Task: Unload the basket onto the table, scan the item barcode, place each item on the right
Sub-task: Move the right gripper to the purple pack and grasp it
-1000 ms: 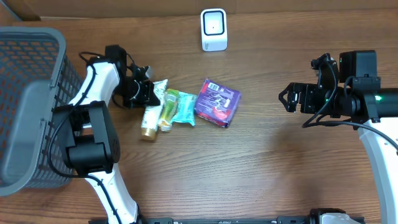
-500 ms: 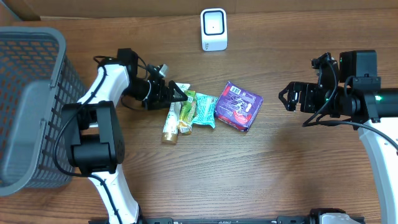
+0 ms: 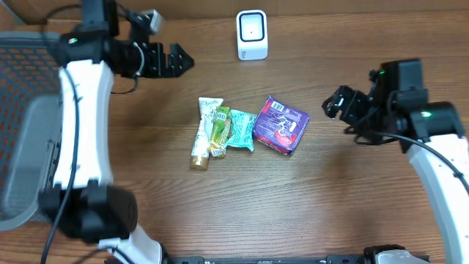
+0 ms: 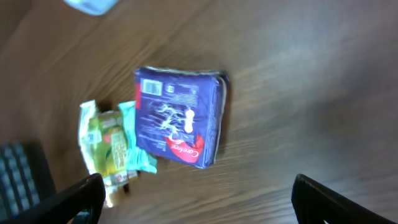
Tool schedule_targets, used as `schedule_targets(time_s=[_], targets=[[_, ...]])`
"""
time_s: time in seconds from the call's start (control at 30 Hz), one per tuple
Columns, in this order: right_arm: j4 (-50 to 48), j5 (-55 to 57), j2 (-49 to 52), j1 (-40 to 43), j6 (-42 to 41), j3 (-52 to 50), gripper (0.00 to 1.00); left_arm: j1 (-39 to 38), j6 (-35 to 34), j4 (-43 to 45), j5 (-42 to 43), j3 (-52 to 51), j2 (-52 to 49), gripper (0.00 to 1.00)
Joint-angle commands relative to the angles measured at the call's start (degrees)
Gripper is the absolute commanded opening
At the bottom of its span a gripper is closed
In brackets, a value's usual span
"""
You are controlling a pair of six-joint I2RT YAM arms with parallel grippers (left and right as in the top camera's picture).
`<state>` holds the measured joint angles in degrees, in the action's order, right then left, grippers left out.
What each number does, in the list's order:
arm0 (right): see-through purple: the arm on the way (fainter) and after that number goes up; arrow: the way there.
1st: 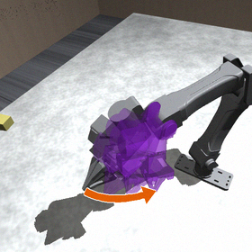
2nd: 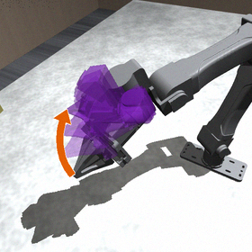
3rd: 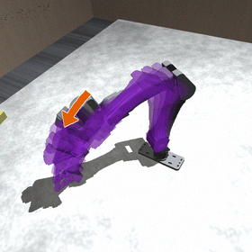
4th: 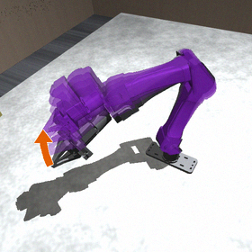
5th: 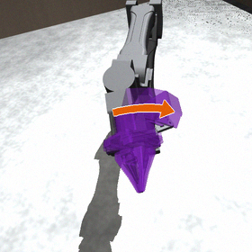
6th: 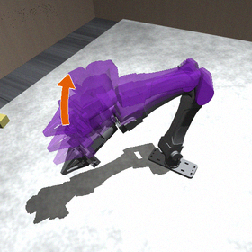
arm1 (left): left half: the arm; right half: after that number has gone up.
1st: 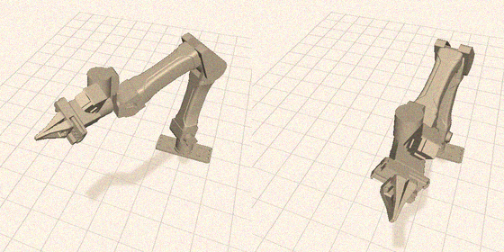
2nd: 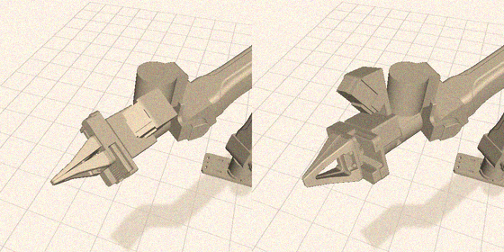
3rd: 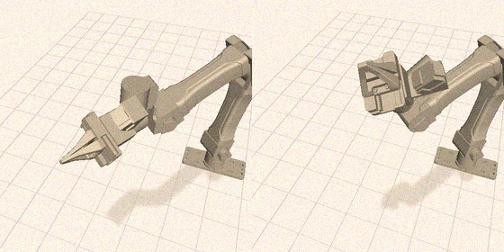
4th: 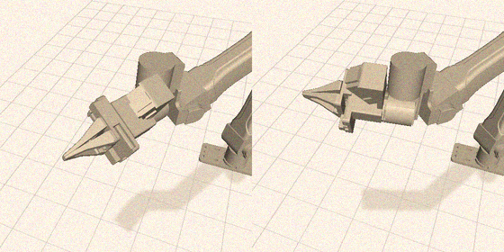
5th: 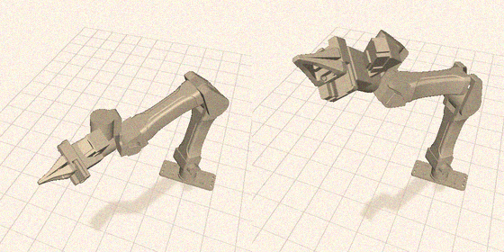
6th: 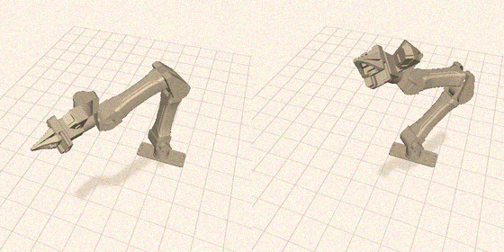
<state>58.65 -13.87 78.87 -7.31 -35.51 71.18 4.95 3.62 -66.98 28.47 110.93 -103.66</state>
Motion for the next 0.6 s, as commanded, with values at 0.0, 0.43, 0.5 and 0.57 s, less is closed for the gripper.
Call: schedule_targets(time_s=[0.0,0.43,0.5,0.57], targets=[[-1.86,2.84,2.51,-2.58,-16.94,-5.14,0.95,-0.26,-2.56,0.13,-5.90,0.81,3.28,1.00],[-28.92,0.63,3.80,-13.25,-27.56,-23.28,0.86,-0.85,-6.84,-1.95,-4.50,0.76,3.48,1.00],[-32.57,1.46,4.90,-14.86,-29.62,-24.79,0.80,-0.85,-6.84,-1.95,-4.59,0.76,3.48,0.99],[-34.01,2.91,6.36,-16.06,-30.93,-25.18,0.77,-0.85,-6.84,-1.95,-4.72,0.76,3.48,1.00]])
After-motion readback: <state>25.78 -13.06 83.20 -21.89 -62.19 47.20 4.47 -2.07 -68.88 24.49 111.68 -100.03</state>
